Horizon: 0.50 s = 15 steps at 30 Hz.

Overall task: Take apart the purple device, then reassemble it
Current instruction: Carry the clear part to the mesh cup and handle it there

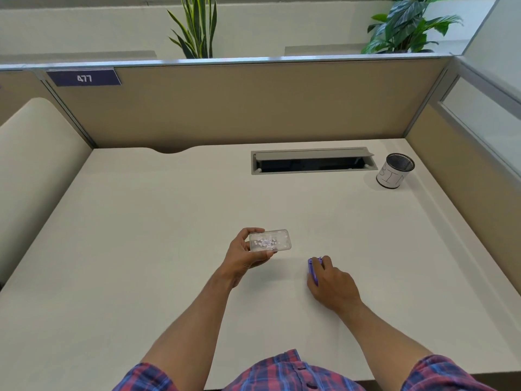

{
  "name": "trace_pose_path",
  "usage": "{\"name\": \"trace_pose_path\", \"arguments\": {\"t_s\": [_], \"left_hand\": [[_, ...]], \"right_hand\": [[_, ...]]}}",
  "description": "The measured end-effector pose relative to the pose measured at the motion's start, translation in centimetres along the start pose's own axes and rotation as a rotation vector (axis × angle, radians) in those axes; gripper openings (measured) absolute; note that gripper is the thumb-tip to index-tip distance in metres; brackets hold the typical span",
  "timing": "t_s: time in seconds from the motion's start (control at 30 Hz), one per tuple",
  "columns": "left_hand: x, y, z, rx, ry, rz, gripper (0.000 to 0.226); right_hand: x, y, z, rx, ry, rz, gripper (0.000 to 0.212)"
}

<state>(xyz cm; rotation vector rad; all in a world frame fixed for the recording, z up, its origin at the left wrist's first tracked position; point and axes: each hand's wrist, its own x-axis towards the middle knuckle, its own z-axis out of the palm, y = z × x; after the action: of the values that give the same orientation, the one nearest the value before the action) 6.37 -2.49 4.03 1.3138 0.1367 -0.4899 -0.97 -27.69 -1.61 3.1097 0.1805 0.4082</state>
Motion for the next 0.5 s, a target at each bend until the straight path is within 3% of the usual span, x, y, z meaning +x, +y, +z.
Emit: {"name": "trace_pose_path", "arguments": {"t_s": [0.1, 0.2, 0.27, 0.37, 0.43, 0.5], "left_hand": [[0.2, 0.1, 0.1, 0.004, -0.005, 0.002, 0.066], [0.4, 0.1, 0.3, 0.008, -0.014, 0.003, 0.066], [0.7, 0.1, 0.5, 0.020, -0.020, 0.003, 0.065], [1.3, 0.3, 1.4, 0.051, -0.039, 0.003, 0.065], [1.7, 0.5, 2.2, 0.077, -0.051, 0.007, 0.068], [2.3, 0.8, 3.3, 0.110, -0.062, 0.011, 0.069]], "right_hand": [[-0.1, 0.1, -0.1, 0.002, -0.043, 0.048, 0.044], [1.1, -0.2, -1.2, 0.170, -0.015, 0.290, 0.045], [2.7, -0.3, -2.2, 0.445, -0.047, 0.529, 0.041], [5.7, -0.2, -4.3, 1.169, -0.131, 0.778, 0.037], [7.2, 0.0, -5.1, 1.432, -0.139, 0.795, 0.032], [8.0, 0.3, -5.6, 1.513, -0.146, 0.746, 0.028]]}}
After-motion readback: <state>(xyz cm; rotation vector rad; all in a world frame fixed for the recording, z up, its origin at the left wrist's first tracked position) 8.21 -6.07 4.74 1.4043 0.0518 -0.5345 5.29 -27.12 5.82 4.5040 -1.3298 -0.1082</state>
